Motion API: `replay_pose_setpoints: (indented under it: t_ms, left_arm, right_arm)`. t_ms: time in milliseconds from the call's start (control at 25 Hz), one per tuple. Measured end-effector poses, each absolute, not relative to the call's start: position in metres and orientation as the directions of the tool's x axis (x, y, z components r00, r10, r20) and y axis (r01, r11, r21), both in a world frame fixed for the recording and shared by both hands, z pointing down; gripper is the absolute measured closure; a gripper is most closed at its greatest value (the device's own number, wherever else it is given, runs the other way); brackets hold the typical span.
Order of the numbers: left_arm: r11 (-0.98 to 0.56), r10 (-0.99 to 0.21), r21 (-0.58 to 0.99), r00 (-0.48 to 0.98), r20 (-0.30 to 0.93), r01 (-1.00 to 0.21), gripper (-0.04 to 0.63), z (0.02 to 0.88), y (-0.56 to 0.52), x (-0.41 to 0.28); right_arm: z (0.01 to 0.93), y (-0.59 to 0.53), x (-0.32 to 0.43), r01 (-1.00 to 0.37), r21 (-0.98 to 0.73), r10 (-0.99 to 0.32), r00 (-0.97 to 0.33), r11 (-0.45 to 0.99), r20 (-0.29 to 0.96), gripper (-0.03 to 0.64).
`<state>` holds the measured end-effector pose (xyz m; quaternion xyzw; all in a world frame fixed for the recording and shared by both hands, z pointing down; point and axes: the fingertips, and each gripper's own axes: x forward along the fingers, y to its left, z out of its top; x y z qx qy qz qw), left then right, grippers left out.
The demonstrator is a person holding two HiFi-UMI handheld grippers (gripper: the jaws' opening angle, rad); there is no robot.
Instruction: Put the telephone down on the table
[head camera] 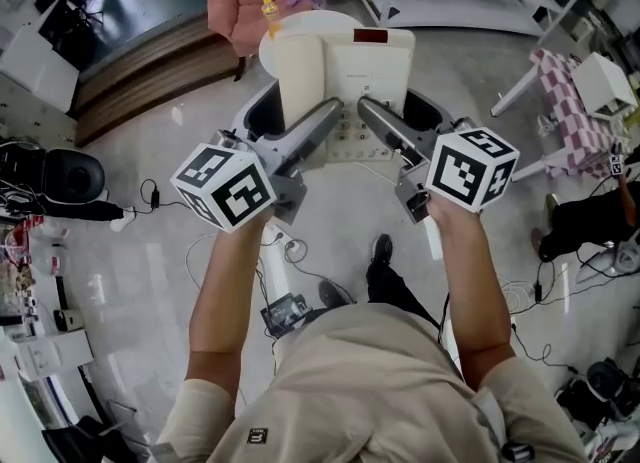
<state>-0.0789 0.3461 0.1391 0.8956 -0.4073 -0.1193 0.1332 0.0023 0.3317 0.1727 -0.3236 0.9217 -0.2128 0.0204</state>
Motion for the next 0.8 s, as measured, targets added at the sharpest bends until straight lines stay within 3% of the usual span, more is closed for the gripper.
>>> replay_pose_setpoints:
  t_ms: [640, 800]
  left_arm:
    - [-0.499, -0.853, 0.338, 0.522, -0.026, -0.798, 0.219, 0.149, 0.225, -0.038]
    - [-0.489, -0.863, 0.339, 0.502, -0.055, -0.804, 0.219, 0.150, 0.203, -0.036]
  right_arm:
    - [0.184, 0.198, 0.038, -0.478, -0.428, -0.483, -0.869, 0.767, 0.106, 0.348]
    - [0.184, 0.175, 0.040, -0.451, -0.432, -0.453, -0.885, 0.781, 0.105, 0.348]
